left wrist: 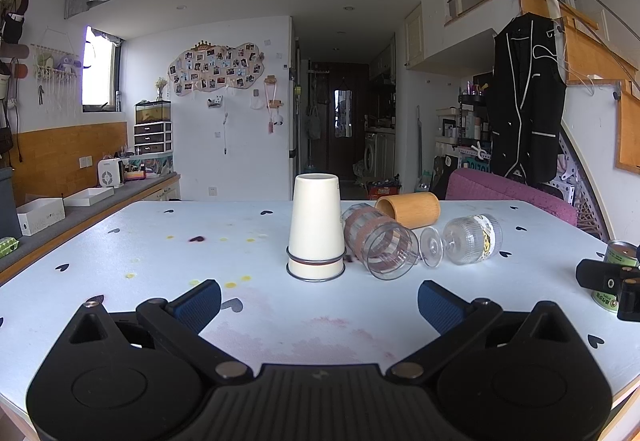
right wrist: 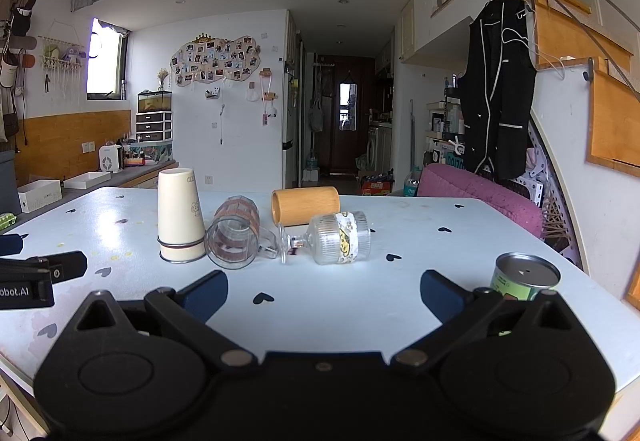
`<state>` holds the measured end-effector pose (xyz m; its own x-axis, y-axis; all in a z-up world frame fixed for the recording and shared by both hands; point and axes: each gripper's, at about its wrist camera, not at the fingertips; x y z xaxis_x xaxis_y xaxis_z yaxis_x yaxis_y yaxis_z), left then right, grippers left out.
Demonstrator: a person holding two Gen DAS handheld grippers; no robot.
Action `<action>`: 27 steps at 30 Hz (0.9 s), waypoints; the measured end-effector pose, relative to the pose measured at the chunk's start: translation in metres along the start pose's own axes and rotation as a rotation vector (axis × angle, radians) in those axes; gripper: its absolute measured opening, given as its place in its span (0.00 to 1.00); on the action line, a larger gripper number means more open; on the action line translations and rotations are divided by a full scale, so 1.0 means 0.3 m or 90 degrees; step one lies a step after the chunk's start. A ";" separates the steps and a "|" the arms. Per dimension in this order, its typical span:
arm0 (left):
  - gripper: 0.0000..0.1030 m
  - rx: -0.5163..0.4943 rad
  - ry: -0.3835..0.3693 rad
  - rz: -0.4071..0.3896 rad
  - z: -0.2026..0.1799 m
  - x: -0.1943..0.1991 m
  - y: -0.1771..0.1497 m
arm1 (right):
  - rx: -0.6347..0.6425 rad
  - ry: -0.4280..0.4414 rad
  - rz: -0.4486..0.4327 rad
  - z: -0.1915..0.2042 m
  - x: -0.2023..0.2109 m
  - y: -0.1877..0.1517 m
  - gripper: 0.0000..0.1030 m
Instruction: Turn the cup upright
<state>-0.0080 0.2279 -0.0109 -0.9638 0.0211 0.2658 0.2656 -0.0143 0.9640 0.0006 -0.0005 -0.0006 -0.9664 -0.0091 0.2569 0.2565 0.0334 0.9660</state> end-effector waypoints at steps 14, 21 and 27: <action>1.00 0.001 0.000 0.001 0.000 0.000 -0.002 | 0.000 0.001 0.000 -0.002 0.001 0.001 1.00; 1.00 0.007 -0.005 0.000 0.001 -0.001 -0.003 | 0.000 0.001 0.000 -0.003 0.001 0.001 1.00; 1.00 0.001 -0.006 -0.005 0.004 0.007 0.005 | -0.001 0.001 0.000 -0.003 0.001 0.001 1.00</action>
<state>-0.0094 0.2289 -0.0089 -0.9656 0.0314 0.2580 0.2577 -0.0126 0.9661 0.0004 -0.0013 0.0000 -0.9663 -0.0111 0.2573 0.2569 0.0317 0.9659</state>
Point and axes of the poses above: each gripper's, at about its wrist camera, not at the fingertips, and x roughly against the way its jaws point, z to its left, y to its top, and after that the axes turned 1 degree about -z, right-handed
